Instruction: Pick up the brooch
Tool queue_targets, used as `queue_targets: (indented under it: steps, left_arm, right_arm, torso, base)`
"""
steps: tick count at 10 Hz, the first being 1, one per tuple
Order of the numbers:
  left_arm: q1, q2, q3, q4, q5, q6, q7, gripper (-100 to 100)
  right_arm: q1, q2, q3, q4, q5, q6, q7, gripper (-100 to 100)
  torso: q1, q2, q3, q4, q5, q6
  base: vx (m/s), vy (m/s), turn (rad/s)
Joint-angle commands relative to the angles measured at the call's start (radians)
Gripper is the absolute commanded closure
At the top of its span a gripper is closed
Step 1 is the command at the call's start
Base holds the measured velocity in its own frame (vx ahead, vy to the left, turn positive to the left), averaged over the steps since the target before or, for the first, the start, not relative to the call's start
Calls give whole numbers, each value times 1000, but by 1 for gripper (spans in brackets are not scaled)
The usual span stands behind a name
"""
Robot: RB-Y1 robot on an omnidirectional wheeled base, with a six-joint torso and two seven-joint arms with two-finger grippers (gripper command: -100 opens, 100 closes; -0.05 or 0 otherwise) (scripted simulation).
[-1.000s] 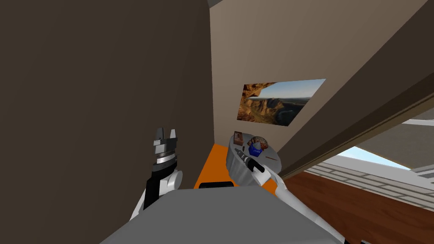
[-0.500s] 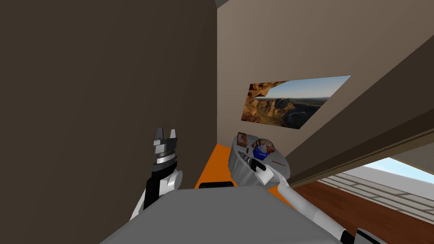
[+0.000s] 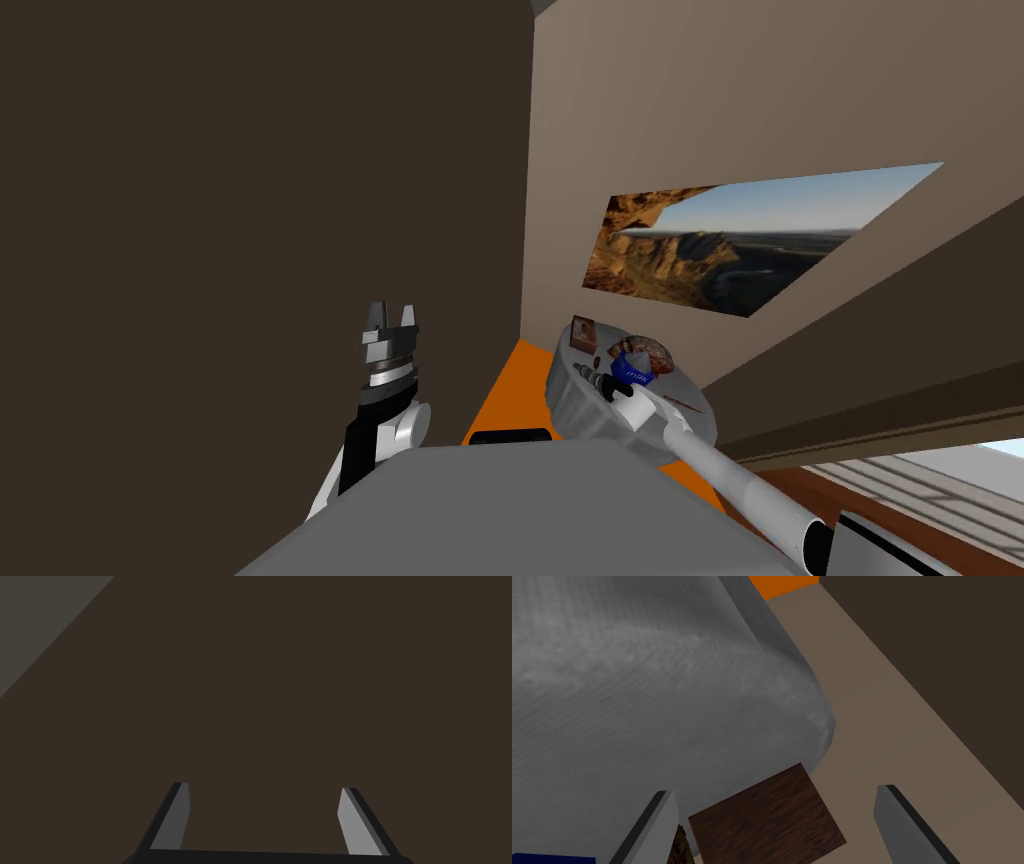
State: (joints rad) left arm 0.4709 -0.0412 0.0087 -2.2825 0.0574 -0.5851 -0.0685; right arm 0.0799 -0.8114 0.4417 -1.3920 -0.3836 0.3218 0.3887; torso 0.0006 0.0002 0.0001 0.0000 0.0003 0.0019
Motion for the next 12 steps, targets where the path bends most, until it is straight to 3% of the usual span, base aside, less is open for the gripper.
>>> queue_targets:
  steps: [1, 4, 8, 10, 11, 12]
  left_arm:
    - [0, 0, 0, 0, 0, 0, 0, 0]
    - [0, 0, 0, 0, 0, 0, 0, 0]
    - [0, 0, 0, 0, 0, 0, 0, 0]
    - [0, 0, 0, 0, 0, 0, 0, 0]
    - [0, 0, 0, 0, 0, 0, 0, 0]
    - [0, 0, 0, 0, 0, 0, 0, 0]
  right_arm:
    - [-22, -34, 19, 50, -26, 19, 21, -100]
    - [-62, -105, 50, 145, -68, 78, 64, -100]
    - [-102, -185, 81, 228, -110, 136, 108, -100]
    - [-103, -188, 82, 228, -112, 135, 110, -100]
    - [-101, -191, 80, 225, -111, 141, 109, 0]
    - [-99, -160, 74, 259, -86, 123, 104, -100]
  torso:
    - [0, 0, 0, 0, 0, 0]
    - [0, 0, 0, 0, 0, -1]
    - [0, 0, 0, 0, 0, 0]
    - [0, 0, 0, 0, 0, 0]
    - [0, 0, 0, 0, 0, 0]
    - [0, 1, 0, 0, 0, 0]
  base:
    - [5, 10, 114]
    - [5, 17, 205]
    - [7, 12, 148]
    - [6, 4, 65]
    - [0, 0, 0]
    - [26, -29, 57]
